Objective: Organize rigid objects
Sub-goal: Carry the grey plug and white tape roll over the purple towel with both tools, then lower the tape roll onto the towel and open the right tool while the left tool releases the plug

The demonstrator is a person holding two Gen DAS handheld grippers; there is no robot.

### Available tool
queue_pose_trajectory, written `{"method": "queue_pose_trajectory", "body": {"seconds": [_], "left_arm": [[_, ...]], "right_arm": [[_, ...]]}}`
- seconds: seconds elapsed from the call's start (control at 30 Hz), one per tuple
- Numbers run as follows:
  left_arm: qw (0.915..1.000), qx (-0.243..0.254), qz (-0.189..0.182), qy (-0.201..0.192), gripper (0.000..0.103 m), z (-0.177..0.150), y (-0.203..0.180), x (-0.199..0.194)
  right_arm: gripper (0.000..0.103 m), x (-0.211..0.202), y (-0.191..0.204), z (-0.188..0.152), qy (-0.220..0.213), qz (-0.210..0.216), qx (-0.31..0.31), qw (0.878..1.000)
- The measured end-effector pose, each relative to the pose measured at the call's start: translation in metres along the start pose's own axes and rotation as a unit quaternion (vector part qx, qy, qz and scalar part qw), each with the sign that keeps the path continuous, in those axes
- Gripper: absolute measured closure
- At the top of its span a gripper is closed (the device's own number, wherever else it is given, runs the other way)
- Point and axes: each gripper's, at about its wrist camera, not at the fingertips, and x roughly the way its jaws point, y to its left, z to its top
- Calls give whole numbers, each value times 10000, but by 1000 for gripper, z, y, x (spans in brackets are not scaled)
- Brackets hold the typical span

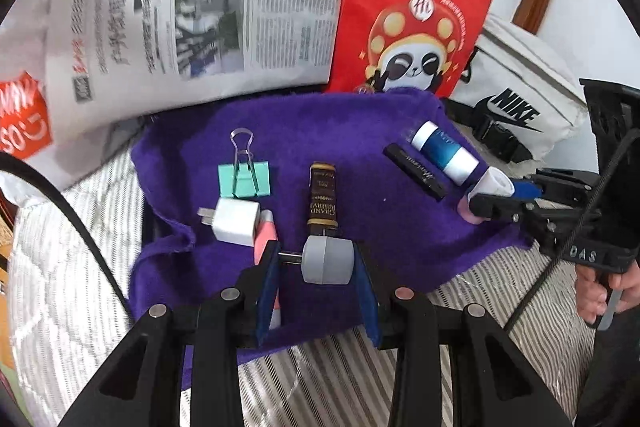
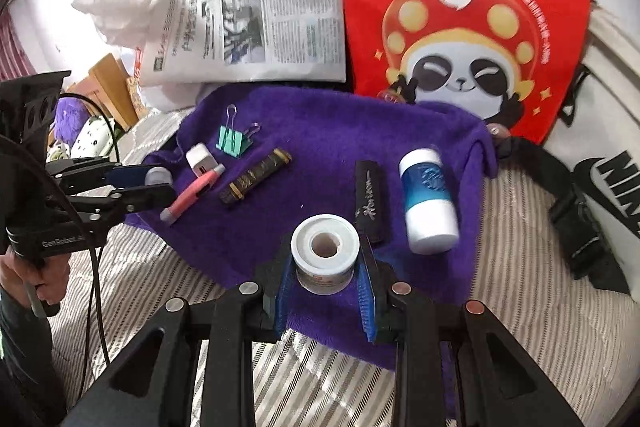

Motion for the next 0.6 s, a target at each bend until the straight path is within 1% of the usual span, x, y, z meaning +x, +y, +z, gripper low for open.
{"method": "queue_pose_trajectory", "body": {"seconds": [0.1, 0.13, 0.2, 0.27, 0.33, 0.43, 0.6], "left_arm": [[9998, -35, -2, 183, 69, -3, 2, 18], [9996, -33, 27, 270, 69, -4, 3, 24], [9998, 47, 25, 215, 69, -6, 2, 26], [9996, 69, -2, 284, 69, -5, 1, 27], [9994, 107, 55, 323, 69, -6, -1, 29], [9990, 254, 103, 351, 69, -8, -4, 28], [9989, 189, 89, 423, 69, -6, -3, 35]], "right_arm": [[74, 16, 0, -6, 193, -124, -35, 9997], [74, 17, 1, -7, 125, -107, -83, 9998], [74, 19, 4, -7, 161, -116, -148, 9997], [74, 23, 7, -5, 188, -167, -166, 9995], [74, 26, 10, -4, 240, -183, -182, 9994], [74, 27, 19, -4, 245, -267, -359, 9987], [74, 37, 20, -3, 411, -325, -364, 9980]]}}
